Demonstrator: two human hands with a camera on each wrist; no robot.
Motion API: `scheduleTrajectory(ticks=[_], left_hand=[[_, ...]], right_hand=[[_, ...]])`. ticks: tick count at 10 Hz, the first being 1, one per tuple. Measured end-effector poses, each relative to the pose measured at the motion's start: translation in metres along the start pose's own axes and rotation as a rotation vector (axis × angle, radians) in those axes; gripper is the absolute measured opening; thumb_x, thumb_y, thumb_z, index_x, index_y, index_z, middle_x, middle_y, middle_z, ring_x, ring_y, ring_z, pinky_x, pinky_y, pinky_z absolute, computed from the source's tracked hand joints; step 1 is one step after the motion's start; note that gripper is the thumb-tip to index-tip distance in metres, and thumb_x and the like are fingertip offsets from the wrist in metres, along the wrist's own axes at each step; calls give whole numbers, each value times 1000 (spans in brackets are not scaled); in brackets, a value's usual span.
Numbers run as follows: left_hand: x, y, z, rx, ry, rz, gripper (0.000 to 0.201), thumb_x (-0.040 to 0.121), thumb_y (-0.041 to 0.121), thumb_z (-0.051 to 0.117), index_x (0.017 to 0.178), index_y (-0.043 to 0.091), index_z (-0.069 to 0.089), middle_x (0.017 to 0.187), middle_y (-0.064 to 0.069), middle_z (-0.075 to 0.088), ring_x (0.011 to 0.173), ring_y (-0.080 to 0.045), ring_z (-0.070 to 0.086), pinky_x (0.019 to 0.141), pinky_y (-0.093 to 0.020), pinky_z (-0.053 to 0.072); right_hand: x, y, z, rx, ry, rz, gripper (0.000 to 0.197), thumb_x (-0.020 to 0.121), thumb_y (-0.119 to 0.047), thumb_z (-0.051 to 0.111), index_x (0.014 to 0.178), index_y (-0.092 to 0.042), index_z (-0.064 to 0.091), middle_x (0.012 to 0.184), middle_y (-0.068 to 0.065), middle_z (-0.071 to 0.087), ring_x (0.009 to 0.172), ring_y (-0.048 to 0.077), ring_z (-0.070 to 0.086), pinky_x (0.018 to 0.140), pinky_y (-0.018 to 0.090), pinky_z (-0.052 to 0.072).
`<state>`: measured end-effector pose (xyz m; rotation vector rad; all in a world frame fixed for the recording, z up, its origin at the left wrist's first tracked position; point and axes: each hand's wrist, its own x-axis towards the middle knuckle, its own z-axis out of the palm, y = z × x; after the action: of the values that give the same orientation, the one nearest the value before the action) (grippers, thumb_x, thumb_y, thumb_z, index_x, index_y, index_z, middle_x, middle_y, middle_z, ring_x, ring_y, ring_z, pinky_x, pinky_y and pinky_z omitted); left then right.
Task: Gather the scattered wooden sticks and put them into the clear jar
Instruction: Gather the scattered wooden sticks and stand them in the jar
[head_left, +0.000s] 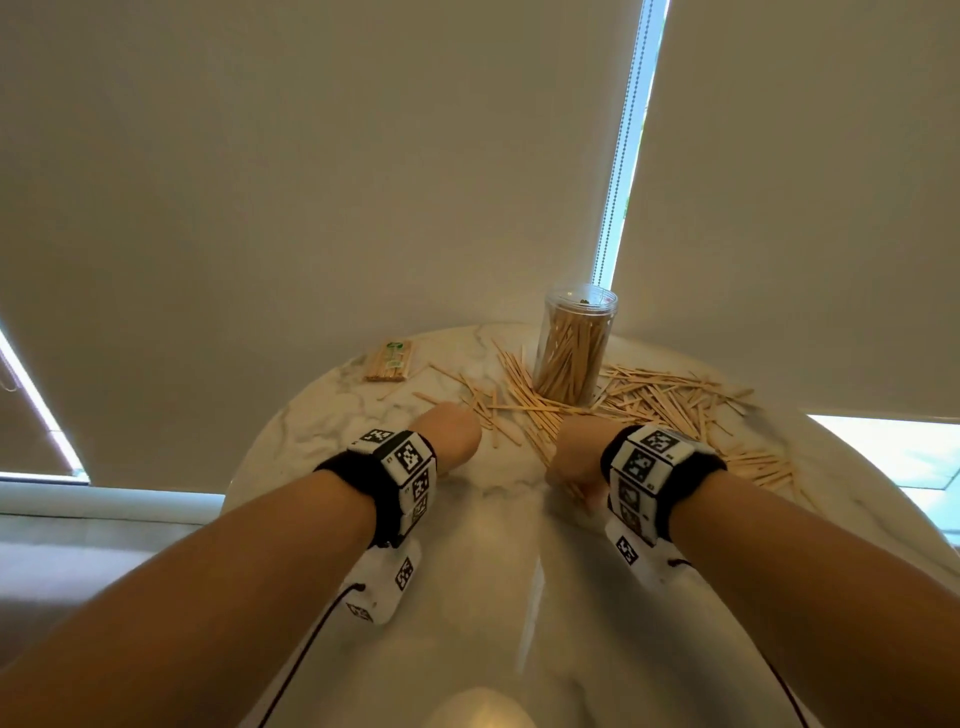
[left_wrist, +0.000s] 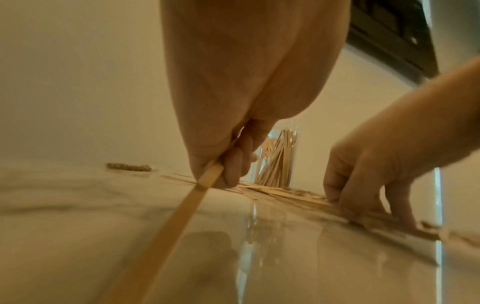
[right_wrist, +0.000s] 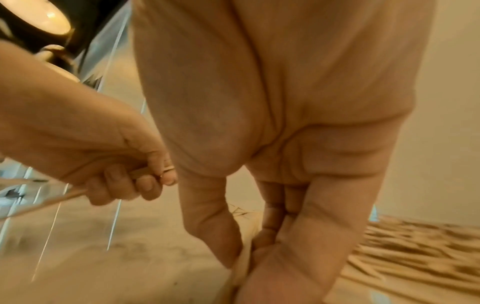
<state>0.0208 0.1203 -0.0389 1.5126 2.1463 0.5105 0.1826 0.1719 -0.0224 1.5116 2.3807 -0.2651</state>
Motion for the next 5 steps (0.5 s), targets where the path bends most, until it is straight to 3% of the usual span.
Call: scheduleTrajectory(ticks=[1, 2, 3, 4, 5], left_hand=[[11, 0, 15, -467, -40, -152, 45, 102, 33, 41, 111, -7, 60, 78, -12, 51, 68, -26, 47, 65, -39, 46], [7, 11, 23, -607, -72, -147, 58, 93, 56, 54, 105, 1, 65, 69, -5, 50, 56, -18, 42, 52, -26, 35], [0, 29, 27, -715, -139, -113, 58, 89, 65, 53, 94, 8, 63, 74, -3, 54, 56, -13, 40, 46, -24, 34], [-5, 48, 30, -805, -143, -57, 44, 98, 45, 48, 97, 6, 68, 72, -8, 57, 58, -20, 51, 52, -32, 46], [-6, 60, 33, -773, -52, -81, 41, 103, 35, 38, 94, 4, 63, 80, -13, 63, 70, -26, 57, 68, -39, 50]], right_hand=[[-4, 16, 3, 383, -41, 69, 26, 94, -29, 65, 96, -3, 67, 82, 6, 70, 68, 17, 67, 65, 27, 58], [-15, 22, -2, 652, -26, 20, 20, 95, -17, 63, 82, -2, 64, 74, 9, 68, 66, 18, 68, 58, 23, 57], [-28, 16, -8, 799, 28, -82, 18, 92, -17, 66, 94, 1, 70, 77, 8, 73, 67, 15, 72, 67, 26, 61], [-34, 9, -9, 866, 81, -171, 16, 91, -16, 69, 95, -2, 74, 78, 9, 74, 67, 15, 71, 73, 31, 63], [-40, 23, -8, 799, 177, -166, 22, 92, -28, 70, 94, -7, 75, 81, 4, 77, 71, 14, 72, 71, 27, 62]])
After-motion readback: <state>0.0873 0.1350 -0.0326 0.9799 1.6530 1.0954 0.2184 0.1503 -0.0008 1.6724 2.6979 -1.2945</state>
